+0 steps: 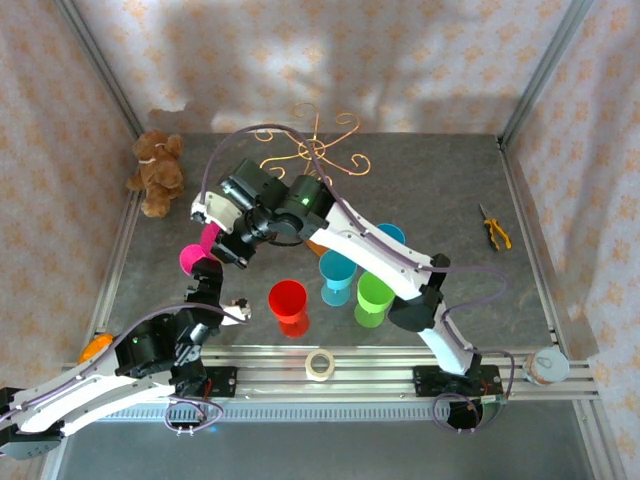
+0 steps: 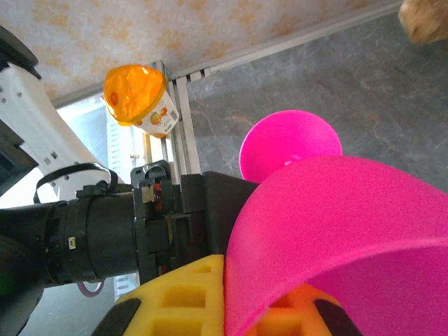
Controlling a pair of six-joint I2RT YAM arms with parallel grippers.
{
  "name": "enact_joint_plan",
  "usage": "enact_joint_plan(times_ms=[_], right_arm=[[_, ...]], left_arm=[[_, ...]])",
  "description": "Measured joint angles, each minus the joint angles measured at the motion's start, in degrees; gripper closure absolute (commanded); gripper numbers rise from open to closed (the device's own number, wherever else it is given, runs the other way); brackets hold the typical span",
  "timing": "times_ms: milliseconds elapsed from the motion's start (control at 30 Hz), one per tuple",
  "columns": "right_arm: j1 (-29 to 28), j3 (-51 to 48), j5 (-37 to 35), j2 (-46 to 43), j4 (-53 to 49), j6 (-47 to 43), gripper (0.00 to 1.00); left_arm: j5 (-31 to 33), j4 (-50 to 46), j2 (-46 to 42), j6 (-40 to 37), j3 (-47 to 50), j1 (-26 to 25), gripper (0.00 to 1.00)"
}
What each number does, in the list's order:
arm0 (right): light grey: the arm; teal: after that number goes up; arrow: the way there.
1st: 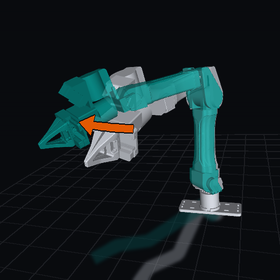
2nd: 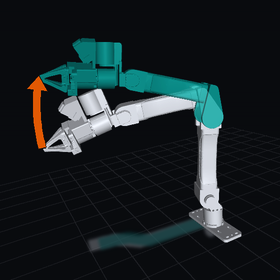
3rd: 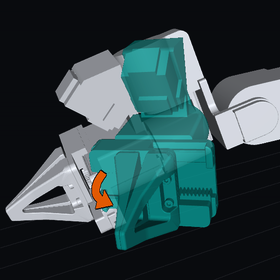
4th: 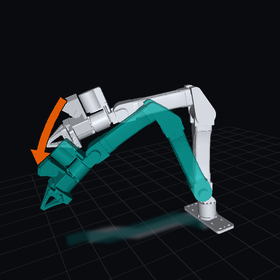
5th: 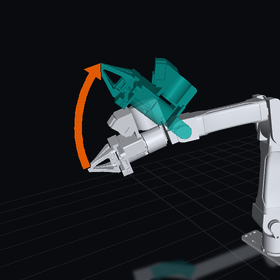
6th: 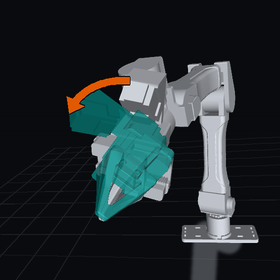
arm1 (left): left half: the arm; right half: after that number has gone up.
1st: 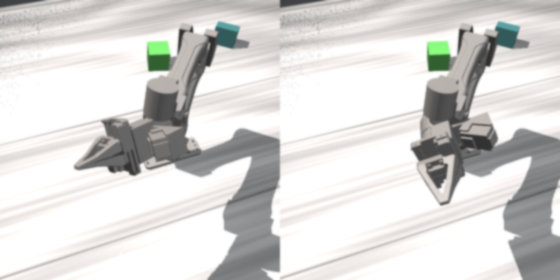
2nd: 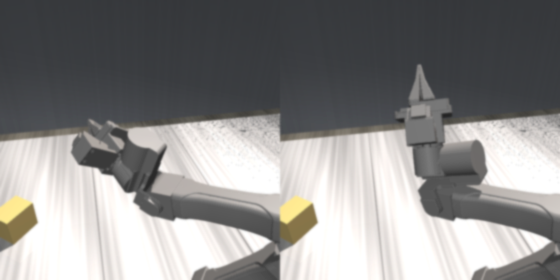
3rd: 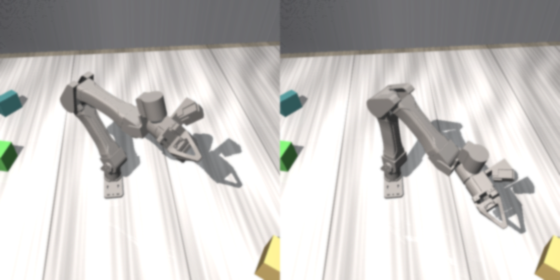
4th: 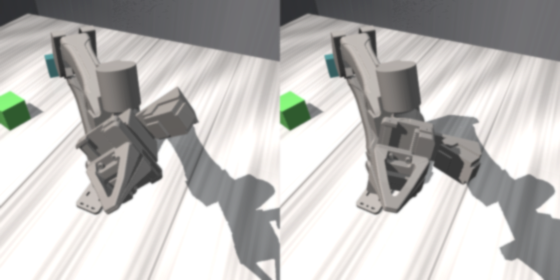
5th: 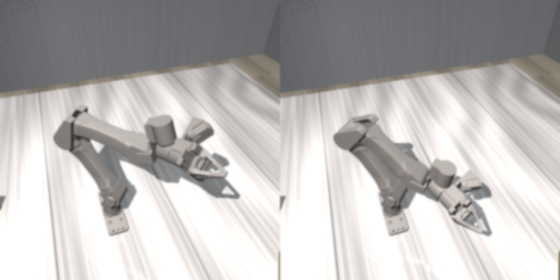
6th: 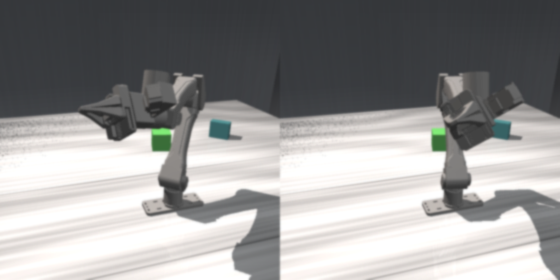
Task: Take the wine glass off the wine glass rack
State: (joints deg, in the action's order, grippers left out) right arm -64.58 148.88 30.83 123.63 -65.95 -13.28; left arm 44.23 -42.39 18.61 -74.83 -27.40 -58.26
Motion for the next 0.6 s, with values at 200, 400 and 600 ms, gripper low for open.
enact_joint_plan(times_ms=[200, 400, 600], right_arm=[[-0.4, -0.1, -1.8, -0.2, 0.6, 1.4, 1.00], [-1.0, -0.6, -7.6, -0.2, -0.7, 3.5, 1.00], [-0.9, -1.0, -13.0, -0.2, -0.7, 6.0, 1.00]], left_arm=[[0.0, 0.2, -2.2, 1.3, 0.5, -0.2, 0.01], [1.3, 0.1, -4.9, 3.3, 0.5, -0.2, 0.01], [1.6, -2.7, -9.8, 7.2, 0.5, -0.2, 0.01]])
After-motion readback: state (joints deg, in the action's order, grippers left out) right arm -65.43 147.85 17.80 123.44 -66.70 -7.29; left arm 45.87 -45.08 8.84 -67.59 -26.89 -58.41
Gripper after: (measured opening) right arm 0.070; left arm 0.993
